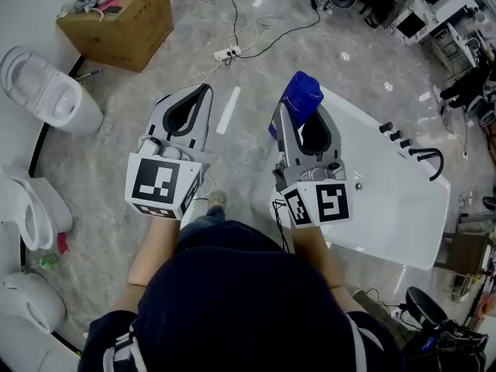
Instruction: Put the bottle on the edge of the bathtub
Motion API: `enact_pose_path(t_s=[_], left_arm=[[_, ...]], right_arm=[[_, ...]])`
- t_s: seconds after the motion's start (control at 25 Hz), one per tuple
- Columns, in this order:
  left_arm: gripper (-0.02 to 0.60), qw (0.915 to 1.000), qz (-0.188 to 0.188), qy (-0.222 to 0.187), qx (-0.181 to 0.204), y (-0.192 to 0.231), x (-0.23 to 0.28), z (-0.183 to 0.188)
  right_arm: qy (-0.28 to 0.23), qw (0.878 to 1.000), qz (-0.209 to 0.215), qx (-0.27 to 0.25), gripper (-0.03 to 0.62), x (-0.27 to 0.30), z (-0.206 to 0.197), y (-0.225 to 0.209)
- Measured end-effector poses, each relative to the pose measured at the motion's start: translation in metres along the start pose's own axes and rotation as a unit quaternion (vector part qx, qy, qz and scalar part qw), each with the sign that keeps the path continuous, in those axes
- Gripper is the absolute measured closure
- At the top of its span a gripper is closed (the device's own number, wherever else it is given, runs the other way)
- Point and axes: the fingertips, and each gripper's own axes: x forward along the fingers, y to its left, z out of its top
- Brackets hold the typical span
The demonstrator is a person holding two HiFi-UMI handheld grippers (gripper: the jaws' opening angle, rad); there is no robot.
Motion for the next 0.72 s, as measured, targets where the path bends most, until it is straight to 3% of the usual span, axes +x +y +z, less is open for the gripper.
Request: enact_pose_path(t_s=[0.16,0.36,0.72], left_arm=[[0.560,0.9991,-0.041,-0.008,0.000,0.023,0.045,-0.006],[0.560,0.9952,-0.097,-0.005,-0.017,0.016,0.087,-0.017],[0.560,0.9900,-0.137,0.010,-0.031,0.013,0.157,-0.029]], right_arm=[[0.004,0.999,-0.038,-0.007,0.425,0.033,-0.010,-0.017],[0.028,0.995,-0.093,-0.015,0.424,0.040,-0.022,-0.052],[0.035,0.990,-0.133,0.000,0.425,0.077,-0.046,-0.119]])
